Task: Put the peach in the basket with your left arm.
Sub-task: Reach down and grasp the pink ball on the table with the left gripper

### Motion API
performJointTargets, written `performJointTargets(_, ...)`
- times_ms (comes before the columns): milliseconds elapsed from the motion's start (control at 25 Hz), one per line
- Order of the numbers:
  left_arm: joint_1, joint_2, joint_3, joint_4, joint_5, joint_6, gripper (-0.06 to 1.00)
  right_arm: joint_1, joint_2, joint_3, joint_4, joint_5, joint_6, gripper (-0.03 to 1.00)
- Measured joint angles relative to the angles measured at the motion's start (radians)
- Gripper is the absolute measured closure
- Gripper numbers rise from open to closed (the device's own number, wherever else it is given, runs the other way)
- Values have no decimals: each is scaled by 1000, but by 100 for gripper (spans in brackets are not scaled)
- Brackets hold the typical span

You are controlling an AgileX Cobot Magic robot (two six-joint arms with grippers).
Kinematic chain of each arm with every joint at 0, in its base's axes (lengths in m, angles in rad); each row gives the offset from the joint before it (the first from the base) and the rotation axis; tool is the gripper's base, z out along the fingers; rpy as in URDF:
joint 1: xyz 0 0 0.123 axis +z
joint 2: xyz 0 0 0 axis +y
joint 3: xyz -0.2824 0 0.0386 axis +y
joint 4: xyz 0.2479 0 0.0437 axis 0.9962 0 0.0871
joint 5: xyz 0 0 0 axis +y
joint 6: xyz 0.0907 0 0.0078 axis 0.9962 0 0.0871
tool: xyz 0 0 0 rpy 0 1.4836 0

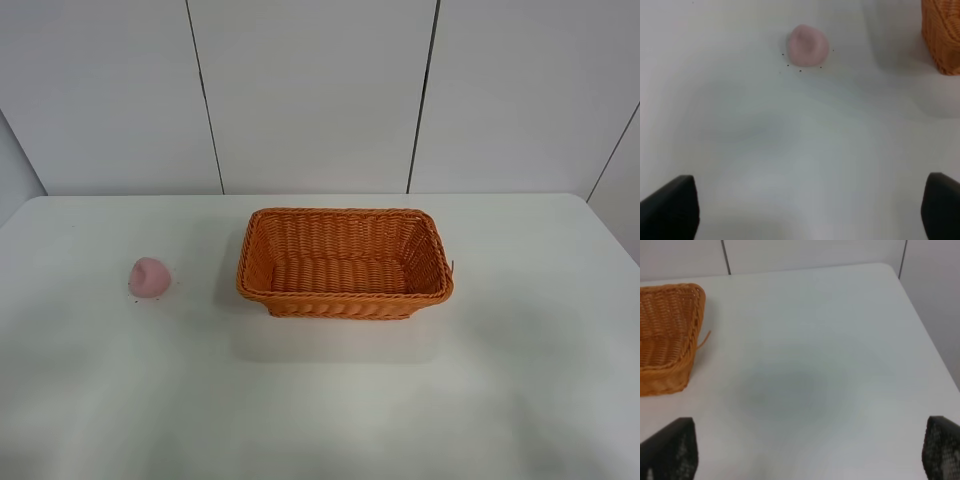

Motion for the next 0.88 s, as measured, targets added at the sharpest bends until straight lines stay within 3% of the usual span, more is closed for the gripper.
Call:
performJointTargets(560,0,942,-371,0,-12,17,-5,0,0,0,0,0,0,27)
performJointTargets(880,0,1455,-671,0,-32,79,-5,0,0,0,0,0,0,27)
